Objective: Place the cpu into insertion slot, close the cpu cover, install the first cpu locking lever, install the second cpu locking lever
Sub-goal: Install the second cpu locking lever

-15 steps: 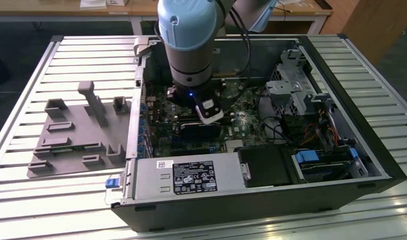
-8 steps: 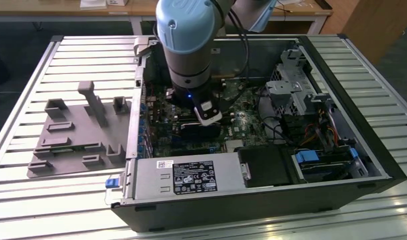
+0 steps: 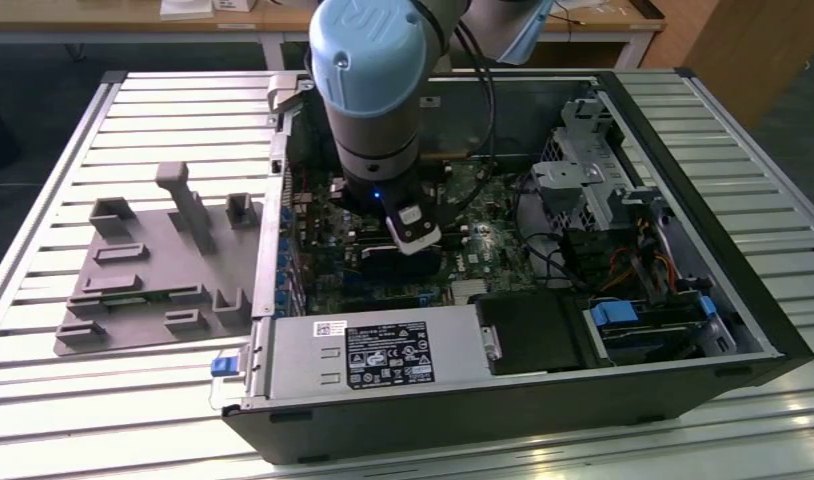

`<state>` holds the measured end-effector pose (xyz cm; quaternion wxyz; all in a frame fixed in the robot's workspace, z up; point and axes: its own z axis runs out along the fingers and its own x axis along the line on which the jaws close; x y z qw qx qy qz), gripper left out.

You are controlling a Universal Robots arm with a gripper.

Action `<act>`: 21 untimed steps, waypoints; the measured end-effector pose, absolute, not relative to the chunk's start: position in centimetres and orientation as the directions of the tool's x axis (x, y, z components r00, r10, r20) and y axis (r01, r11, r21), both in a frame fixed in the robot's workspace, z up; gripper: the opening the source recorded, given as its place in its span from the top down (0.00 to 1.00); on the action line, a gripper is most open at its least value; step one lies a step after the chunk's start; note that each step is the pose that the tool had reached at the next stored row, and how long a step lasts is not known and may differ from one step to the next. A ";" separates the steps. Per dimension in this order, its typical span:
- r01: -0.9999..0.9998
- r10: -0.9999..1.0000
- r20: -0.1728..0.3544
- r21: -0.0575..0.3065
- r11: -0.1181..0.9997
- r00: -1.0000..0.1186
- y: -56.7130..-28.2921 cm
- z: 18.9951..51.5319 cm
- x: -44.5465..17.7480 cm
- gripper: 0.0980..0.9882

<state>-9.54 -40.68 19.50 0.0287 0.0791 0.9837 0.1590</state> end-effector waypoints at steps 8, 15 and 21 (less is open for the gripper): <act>0.146 0.165 -0.031 0.319 0.936 -0.986 -40.7 19.2 -9.5 1.00; 0.146 0.165 -0.031 0.320 0.936 -0.986 -40.7 18.9 -9.7 1.00; 0.146 0.165 -0.030 0.321 0.936 -0.986 -40.6 18.7 -9.9 1.00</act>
